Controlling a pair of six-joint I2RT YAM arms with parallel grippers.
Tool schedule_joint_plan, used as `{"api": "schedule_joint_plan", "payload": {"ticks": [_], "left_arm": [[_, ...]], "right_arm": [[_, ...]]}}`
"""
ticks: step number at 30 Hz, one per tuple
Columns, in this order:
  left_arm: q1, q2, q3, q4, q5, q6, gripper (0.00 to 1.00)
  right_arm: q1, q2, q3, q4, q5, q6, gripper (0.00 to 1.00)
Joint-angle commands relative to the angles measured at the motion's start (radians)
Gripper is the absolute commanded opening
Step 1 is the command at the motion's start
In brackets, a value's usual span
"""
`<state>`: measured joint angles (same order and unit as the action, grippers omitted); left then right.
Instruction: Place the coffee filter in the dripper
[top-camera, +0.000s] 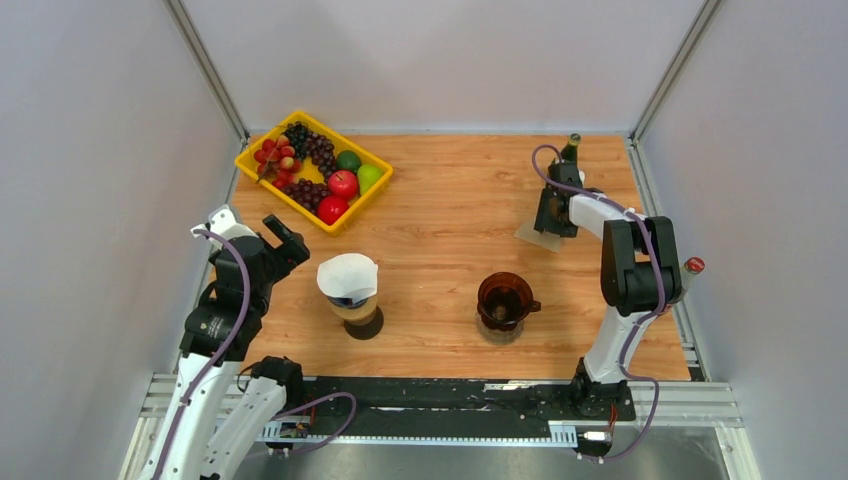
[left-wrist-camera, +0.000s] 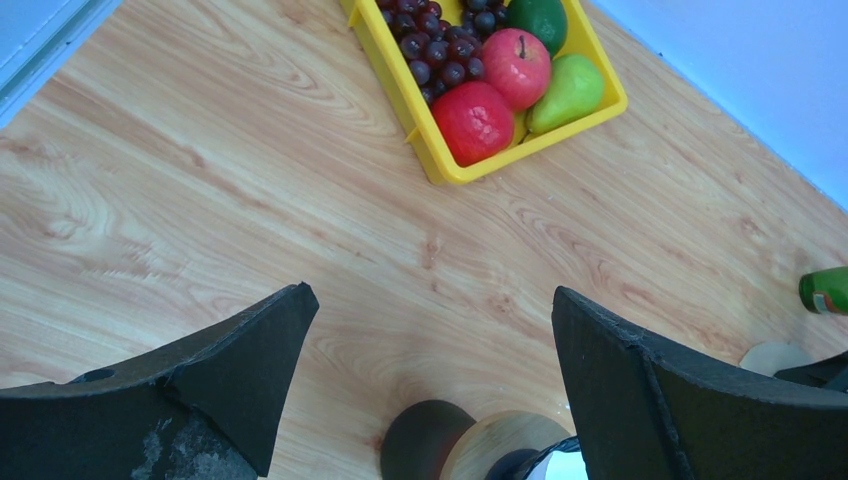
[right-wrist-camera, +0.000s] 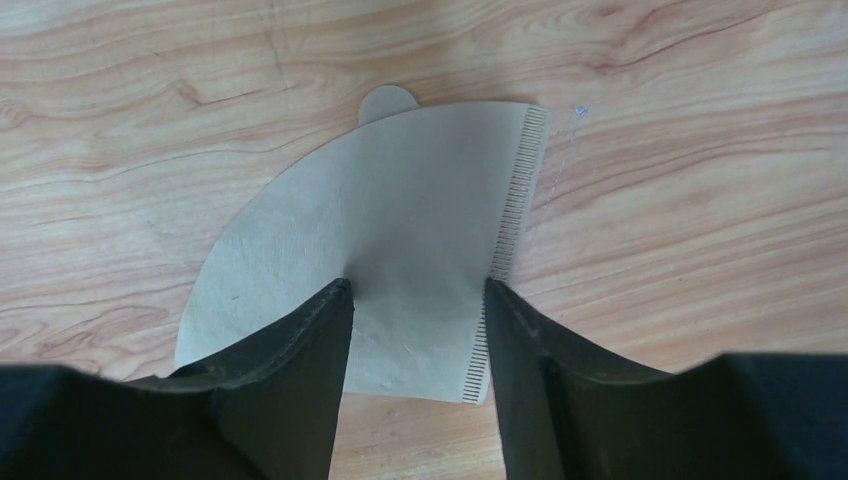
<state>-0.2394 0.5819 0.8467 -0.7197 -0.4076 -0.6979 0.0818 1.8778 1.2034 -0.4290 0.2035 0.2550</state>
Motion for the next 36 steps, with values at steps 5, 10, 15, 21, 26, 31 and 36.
{"api": "schedule_joint_plan", "payload": {"ticks": [5, 10, 15, 21, 26, 31, 36], "left_arm": [[0.007, -0.002, 0.042, -0.001, -0.016, 0.000, 1.00], [0.006, -0.004, 0.045, -0.003, -0.014, -0.001, 1.00], [0.007, -0.006, 0.050, -0.008, -0.016, 0.001, 1.00], [0.006, -0.007, 0.059, -0.019, -0.020, 0.003, 1.00], [0.006, -0.006, 0.060, -0.021, -0.027, 0.002, 1.00], [0.006, -0.004, 0.064, -0.027, -0.034, 0.005, 1.00], [0.006, -0.005, 0.060, -0.027, -0.038, 0.005, 1.00]], "right_arm": [[-0.004, 0.020, -0.012, -0.020, -0.012, 0.011, 0.37], [-0.004, -0.010, -0.018, -0.005, -0.055, 0.013, 0.13], [-0.004, -0.045, -0.018, 0.006, -0.070, 0.002, 0.07], [-0.028, -0.104, -0.015, 0.007, -0.034, -0.018, 0.38], [-0.071, -0.089, -0.020, 0.007, -0.064, -0.021, 0.53], [-0.122, -0.052, -0.027, 0.008, -0.082, -0.019, 0.58], [-0.121, -0.012, -0.023, 0.008, -0.117, -0.009, 0.58]]}}
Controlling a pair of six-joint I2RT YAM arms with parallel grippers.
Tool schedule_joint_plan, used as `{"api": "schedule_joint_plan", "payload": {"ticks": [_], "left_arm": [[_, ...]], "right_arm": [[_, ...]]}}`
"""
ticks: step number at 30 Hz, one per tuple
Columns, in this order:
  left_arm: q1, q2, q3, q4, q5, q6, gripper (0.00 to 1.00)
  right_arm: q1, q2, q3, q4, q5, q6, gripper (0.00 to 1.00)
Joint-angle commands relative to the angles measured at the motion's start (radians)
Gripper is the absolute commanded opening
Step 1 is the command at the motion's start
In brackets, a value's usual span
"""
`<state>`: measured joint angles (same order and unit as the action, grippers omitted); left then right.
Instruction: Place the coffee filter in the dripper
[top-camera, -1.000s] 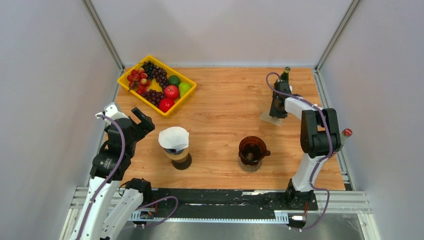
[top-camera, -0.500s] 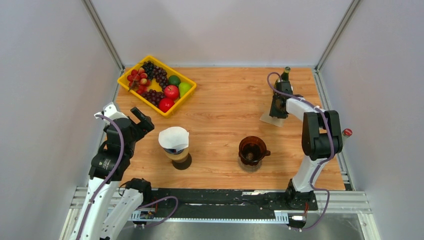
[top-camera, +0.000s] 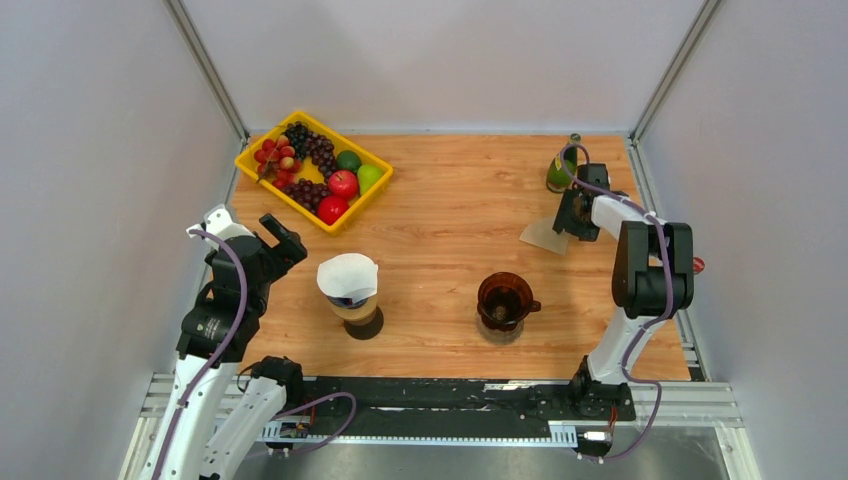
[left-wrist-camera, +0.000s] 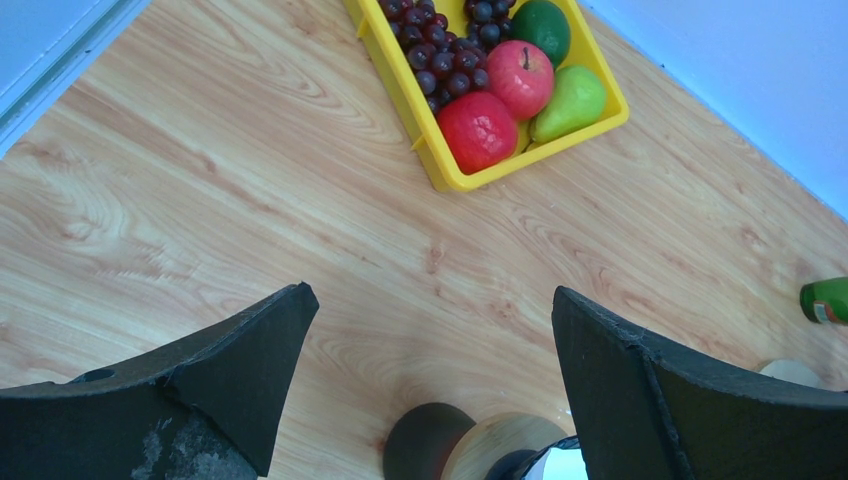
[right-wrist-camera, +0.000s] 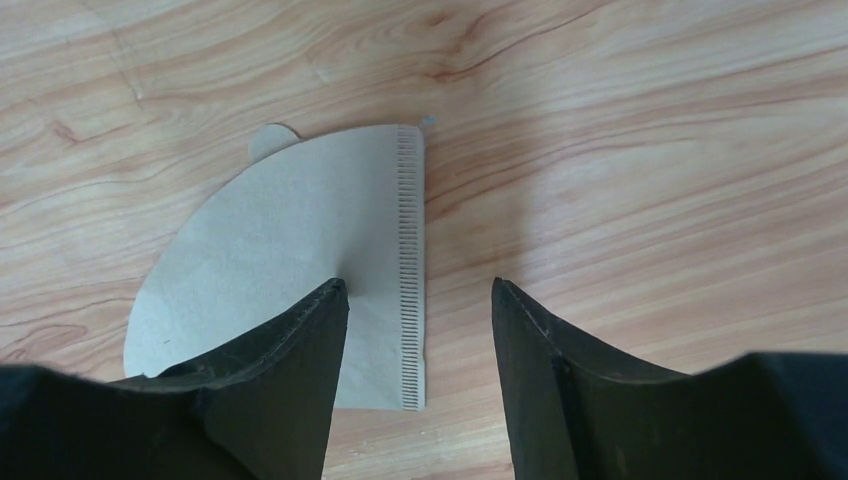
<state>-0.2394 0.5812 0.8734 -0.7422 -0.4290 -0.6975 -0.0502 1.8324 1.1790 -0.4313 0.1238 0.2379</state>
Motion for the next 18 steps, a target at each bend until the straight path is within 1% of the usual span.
{"api": "schedule_joint_plan", "payload": {"ticks": [1, 10, 11, 18], "left_arm": [[0.006, -0.004, 0.033, -0.005, -0.016, 0.006, 1.00], [0.006, -0.004, 0.028, 0.000, -0.015, 0.001, 1.00], [0.006, -0.004, 0.028, 0.000, -0.015, 0.002, 1.00], [0.006, -0.006, 0.032, 0.000, -0.014, 0.003, 1.00]], "right_arm": [[0.014, 0.038, 0.000, 0.011, -0.036, 0.009, 0.57], [0.046, 0.079, 0.004, 0.009, -0.030, 0.022, 0.56], [0.076, 0.083, 0.004, 0.009, -0.032, 0.025, 0.56], [0.116, 0.091, 0.017, 0.003, -0.033, 0.056, 0.56]]}}
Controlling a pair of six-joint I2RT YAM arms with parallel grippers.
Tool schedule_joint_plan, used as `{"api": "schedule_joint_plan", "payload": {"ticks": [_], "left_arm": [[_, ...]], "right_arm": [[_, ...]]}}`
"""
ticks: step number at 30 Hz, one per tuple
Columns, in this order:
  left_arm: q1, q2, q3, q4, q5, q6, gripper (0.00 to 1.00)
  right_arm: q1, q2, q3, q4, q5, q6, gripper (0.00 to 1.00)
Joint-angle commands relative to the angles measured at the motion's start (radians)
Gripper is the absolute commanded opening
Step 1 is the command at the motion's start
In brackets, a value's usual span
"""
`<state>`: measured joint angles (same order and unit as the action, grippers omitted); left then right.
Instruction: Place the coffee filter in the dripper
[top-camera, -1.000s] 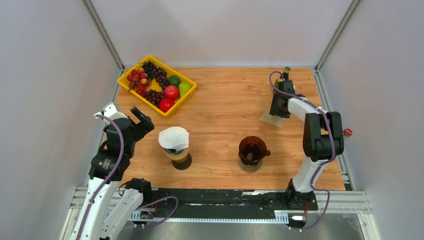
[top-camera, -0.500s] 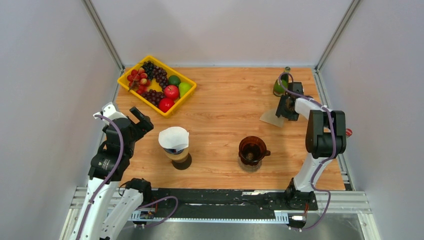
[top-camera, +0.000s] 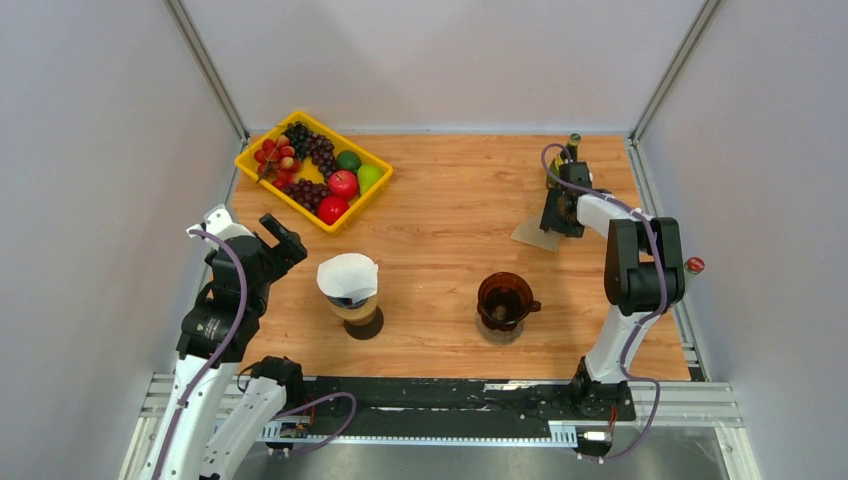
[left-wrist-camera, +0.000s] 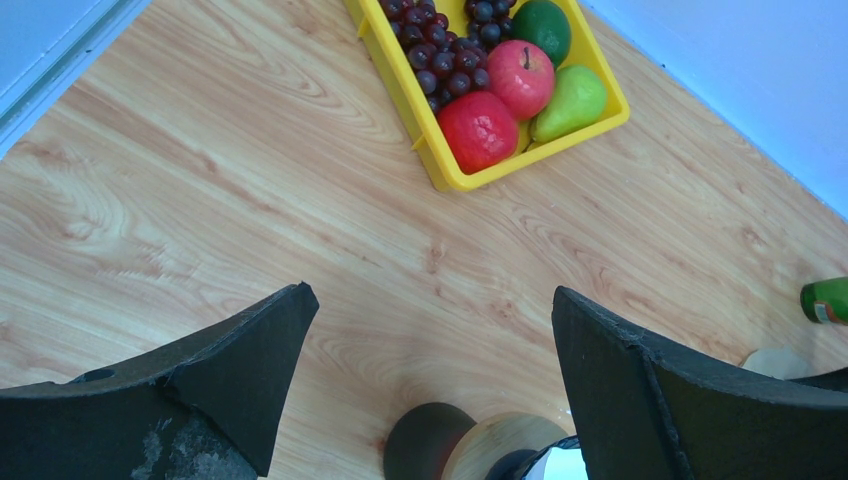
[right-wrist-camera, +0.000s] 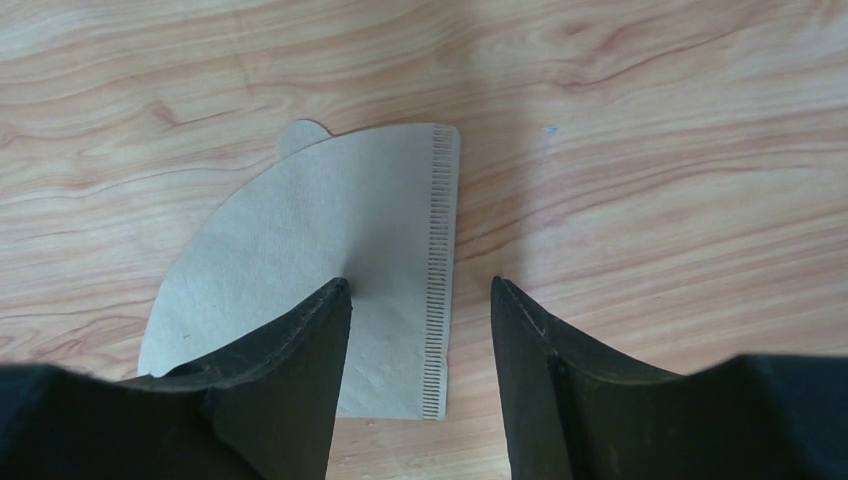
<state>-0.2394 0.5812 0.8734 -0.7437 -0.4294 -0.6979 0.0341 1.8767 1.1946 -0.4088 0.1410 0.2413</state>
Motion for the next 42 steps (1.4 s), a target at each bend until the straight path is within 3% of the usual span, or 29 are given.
{"api": "schedule_joint_plan", "payload": {"ticks": [1, 4, 10, 17, 24, 33, 38, 42], "left_arm": [[0.006, -0.007, 0.032, 0.001, -0.014, 0.002, 1.00], [0.007, -0.007, 0.033, 0.001, -0.014, 0.003, 1.00], [0.006, -0.007, 0.034, -0.001, -0.016, 0.004, 1.00], [0.006, -0.008, 0.045, -0.006, -0.021, 0.005, 1.00], [0.007, -0.008, 0.058, -0.004, -0.012, 0.005, 1.00], [0.006, -0.020, 0.077, 0.008, 0.023, 0.048, 1.00], [0.006, -0.056, 0.070, 0.137, 0.222, 0.081, 1.00], [0.006, -0.080, 0.047, 0.267, 0.446, 0.115, 1.00]], "right_arm": [[0.037, 0.047, 0.004, -0.021, -0.047, 0.058, 0.57], [0.055, 0.060, 0.014, -0.029, -0.019, 0.064, 0.57], [0.069, 0.099, 0.015, -0.040, 0.013, 0.094, 0.48], [0.081, 0.098, 0.025, -0.040, 0.031, 0.100, 0.16], [0.086, -0.020, 0.046, -0.040, 0.043, 0.102, 0.00], [0.087, -0.350, 0.027, -0.038, -0.038, 0.104, 0.00], [0.088, -0.530, 0.002, -0.002, -0.204, 0.114, 0.00], [0.089, -0.630, -0.013, 0.063, -0.466, 0.075, 0.00]]}}
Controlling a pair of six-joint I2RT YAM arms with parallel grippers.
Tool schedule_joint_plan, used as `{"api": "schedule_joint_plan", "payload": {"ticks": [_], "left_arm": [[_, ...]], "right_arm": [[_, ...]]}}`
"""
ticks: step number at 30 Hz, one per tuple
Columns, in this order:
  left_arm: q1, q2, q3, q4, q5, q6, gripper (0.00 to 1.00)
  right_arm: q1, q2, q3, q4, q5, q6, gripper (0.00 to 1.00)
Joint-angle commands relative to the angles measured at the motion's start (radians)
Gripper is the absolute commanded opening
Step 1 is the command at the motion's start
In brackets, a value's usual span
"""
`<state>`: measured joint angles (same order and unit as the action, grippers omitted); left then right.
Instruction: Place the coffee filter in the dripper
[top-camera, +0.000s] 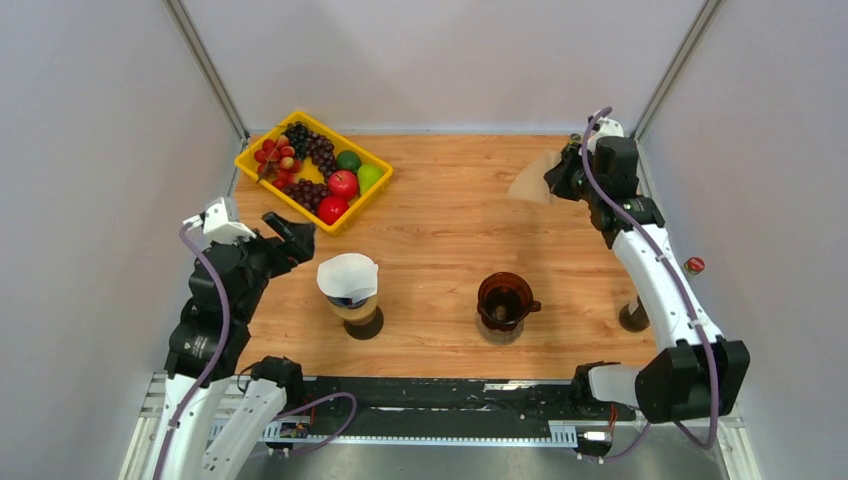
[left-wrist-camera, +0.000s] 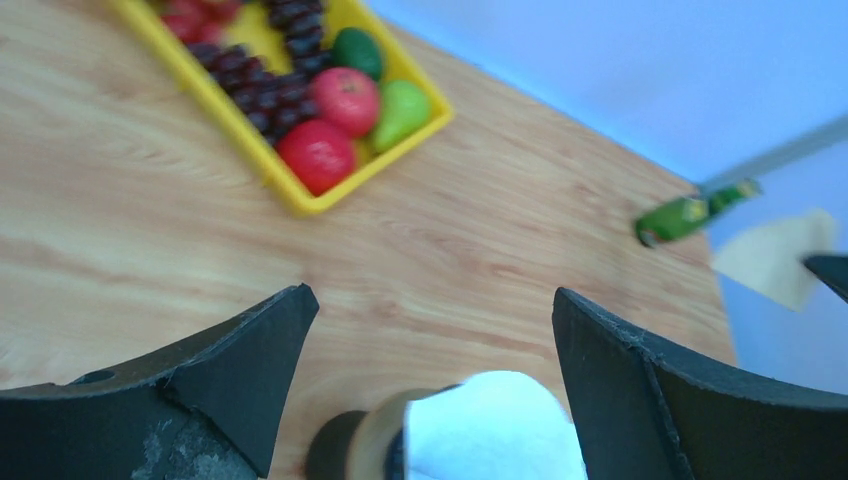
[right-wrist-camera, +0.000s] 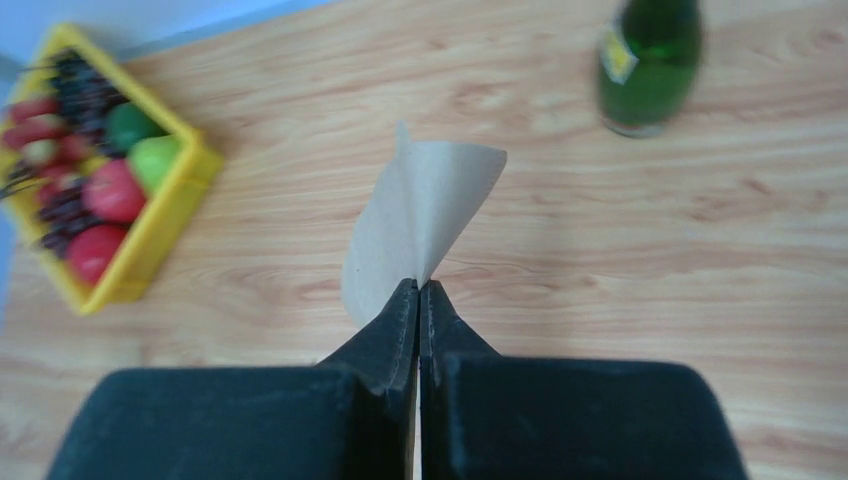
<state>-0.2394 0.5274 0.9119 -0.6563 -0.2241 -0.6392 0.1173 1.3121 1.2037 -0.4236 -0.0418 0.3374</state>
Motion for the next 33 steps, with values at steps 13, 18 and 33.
{"api": "schedule_joint_plan", "payload": {"ticks": [13, 18, 33], "left_arm": [[-0.005, 0.112, -0.129, 0.819, 1.028, -0.170, 1.00], [-0.084, 0.193, -0.124, 0.831, 0.961, -0.158, 1.00], [-0.245, 0.310, -0.161, 0.865, 0.882, -0.119, 0.83]], "right_arm": [[0.236, -0.255, -0.096, 0.331, -1.063, -0.232, 0.00], [0.299, -0.256, -0.104, 0.383, -1.111, -0.271, 0.00], [0.345, -0.177, -0.027, 0.402, -1.044, -0.216, 0.00]]}}
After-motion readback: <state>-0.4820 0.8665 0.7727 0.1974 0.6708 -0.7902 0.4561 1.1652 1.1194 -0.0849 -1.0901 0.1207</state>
